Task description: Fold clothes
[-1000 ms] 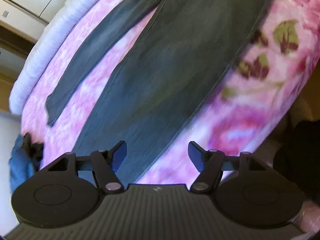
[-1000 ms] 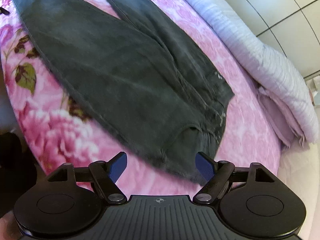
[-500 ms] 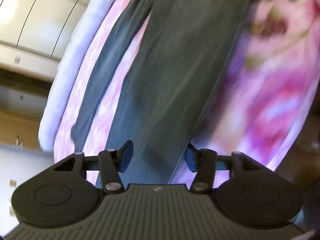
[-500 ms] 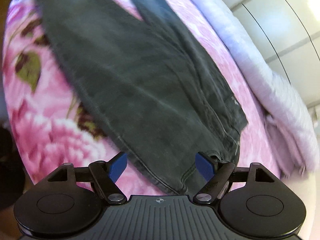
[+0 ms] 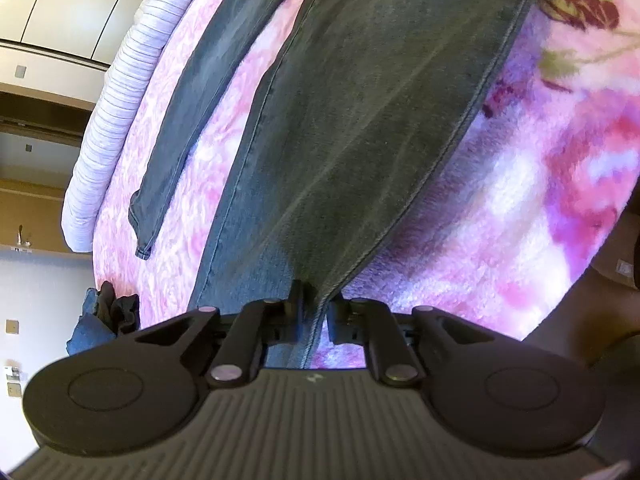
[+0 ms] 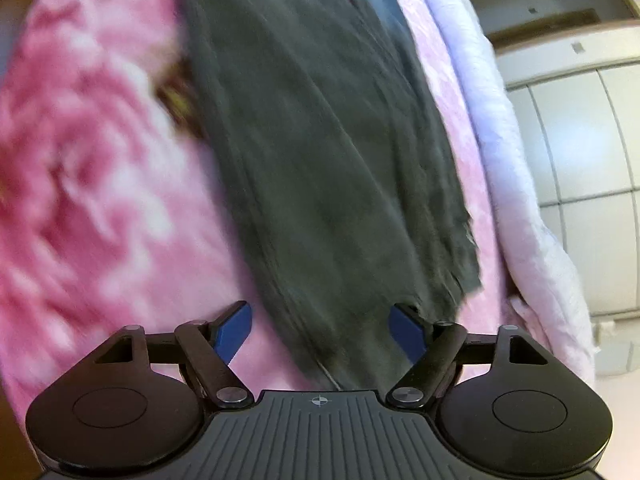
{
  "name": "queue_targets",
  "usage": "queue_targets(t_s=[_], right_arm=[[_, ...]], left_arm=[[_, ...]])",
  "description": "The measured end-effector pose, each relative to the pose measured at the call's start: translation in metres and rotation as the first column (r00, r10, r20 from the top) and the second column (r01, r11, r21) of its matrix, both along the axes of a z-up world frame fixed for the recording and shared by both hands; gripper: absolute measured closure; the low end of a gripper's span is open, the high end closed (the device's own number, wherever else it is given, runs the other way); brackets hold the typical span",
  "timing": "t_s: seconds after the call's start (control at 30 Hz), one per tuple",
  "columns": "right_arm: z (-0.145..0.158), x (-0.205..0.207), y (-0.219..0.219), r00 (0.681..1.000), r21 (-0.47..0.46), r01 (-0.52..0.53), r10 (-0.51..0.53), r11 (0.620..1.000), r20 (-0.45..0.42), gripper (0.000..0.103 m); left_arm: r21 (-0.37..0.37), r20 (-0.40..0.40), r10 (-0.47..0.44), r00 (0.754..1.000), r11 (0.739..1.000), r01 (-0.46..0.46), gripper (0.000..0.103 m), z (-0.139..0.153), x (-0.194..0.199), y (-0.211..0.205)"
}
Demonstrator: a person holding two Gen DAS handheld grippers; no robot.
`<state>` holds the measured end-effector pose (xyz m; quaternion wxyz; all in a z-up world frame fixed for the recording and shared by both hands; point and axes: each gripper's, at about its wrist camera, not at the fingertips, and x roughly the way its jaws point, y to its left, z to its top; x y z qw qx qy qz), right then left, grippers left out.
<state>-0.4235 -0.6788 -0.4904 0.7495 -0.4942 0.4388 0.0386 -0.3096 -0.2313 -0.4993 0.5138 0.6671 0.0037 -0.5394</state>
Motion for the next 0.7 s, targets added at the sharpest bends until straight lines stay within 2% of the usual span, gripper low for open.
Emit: queue_targets(t_s=[0.07, 0.17, 0.27, 0.37, 0.4, 0.43, 0.57, 0.7], right_arm=[[-0.005, 0.001, -0.02, 1.0, -0.056, 0.004, -0.006, 0.998, -0.019, 0.037], [-0.017, -0.004, -0.046, 0.996, -0.158, -0.073, 0.064, 0.985, -0.06, 0.043], [-0.027, -0.004, -0.07, 0.989, -0.22, -0.123, 0.102, 0.968, -0.106, 0.056], [-0.021, 0.003, -0.08, 0.985, -0.165, -0.13, 0.108, 0.978, -0.137, 0.072], [-0.018, 0.005, -0.081, 0.984, -0.143, -0.123, 0.103, 0.982, -0.144, 0.082], [-0.011, 0.007, -0.083, 0.985, -0.12, -0.11, 0.093, 0.987, -0.143, 0.087], [0.021, 0.016, -0.091, 0.989, -0.033, -0.067, 0.062, 0.997, -0.133, 0.09], [0.071, 0.024, -0.091, 0.993, 0.005, -0.075, 0.075, 0.997, -0.086, 0.091]], left_arm=[[0.005, 0.008, -0.003, 1.0, 1.0, 0.003, 0.093, 0.0, 0.0, -0.002], [0.013, 0.019, 0.004, 1.0, 1.0, -0.004, 0.092, -0.001, 0.0, -0.005], [0.023, 0.023, 0.02, 1.0, 1.0, -0.02, 0.095, -0.001, -0.001, -0.009], [0.028, 0.022, 0.043, 0.999, 0.999, -0.044, 0.098, 0.006, -0.003, -0.011], [0.027, 0.019, 0.052, 0.998, 0.998, -0.053, 0.099, 0.009, -0.004, -0.012], [0.027, 0.018, 0.059, 0.998, 0.998, -0.06, 0.099, 0.014, -0.004, -0.013], [-0.014, 0.024, 0.069, 0.997, 0.998, -0.069, 0.099, 0.047, -0.004, -0.011], [-0.025, -0.034, 0.133, 0.99, 0.991, -0.134, 0.099, 0.103, 0.004, -0.025]])
